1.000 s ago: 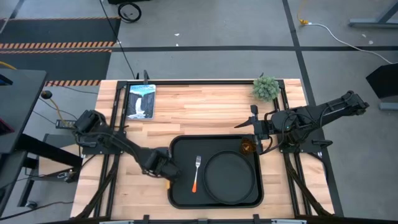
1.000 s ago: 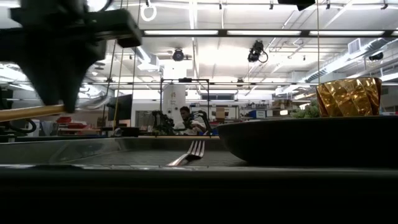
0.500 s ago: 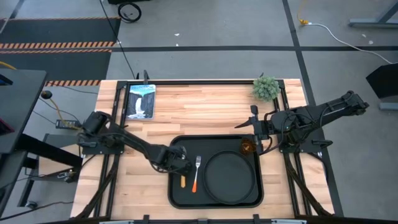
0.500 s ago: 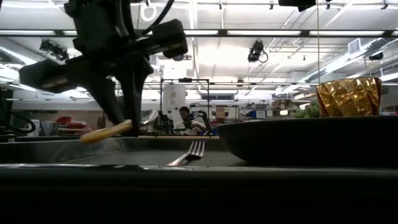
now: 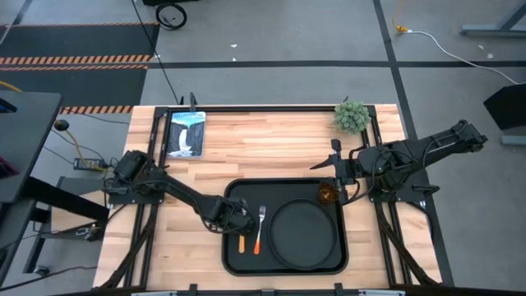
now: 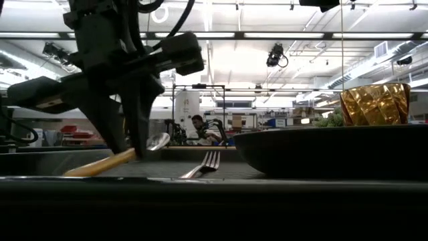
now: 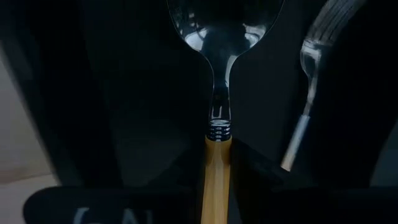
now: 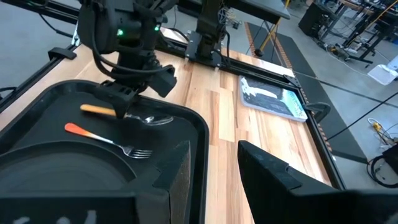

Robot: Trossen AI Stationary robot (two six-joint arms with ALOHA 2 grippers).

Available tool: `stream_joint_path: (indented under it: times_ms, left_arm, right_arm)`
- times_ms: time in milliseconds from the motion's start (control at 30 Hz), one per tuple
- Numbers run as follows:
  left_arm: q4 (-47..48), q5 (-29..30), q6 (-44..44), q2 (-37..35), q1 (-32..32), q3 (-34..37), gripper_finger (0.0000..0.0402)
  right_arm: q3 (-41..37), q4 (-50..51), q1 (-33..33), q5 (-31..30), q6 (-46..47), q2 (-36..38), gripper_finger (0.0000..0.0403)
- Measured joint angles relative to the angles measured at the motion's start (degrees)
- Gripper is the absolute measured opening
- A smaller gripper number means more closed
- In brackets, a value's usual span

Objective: Pick and place plate/cup/fork/spoon on tray
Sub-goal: Put the green spoon on the black serving tray to the left side of the orange fork, then return to Home Position

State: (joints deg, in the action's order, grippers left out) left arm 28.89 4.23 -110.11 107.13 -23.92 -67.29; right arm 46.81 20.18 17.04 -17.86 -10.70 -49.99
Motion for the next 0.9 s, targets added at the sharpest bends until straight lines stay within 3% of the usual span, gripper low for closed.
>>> stream_joint_path:
  times_ms: [200,567,767,900]
  left_arm:
    - [-0.28,-0.02,0.34,0.00,0.02,0.00,0.0077]
    - [0.40,0.00,3.33,0.00,0.02,0.00,0.0139]
    - [0.87,-0.04,7.19,-0.97,0.30,0.00,0.0150]
    - [1.78,0.57,11.57,-2.21,0.70,-1.08,0.0147]
  right_arm:
    - [0.00,0.01,0.00,0.02,0.00,0.00,0.0142]
    - [0.00,0.02,0.00,0.00,0.00,0.01,0.0142]
    - [0.00,0.07,0.00,-0.01,-0.03,0.02,0.0142]
    - [0.00,2.80,0.02,-4.71,-1.27,0.87,0.0142]
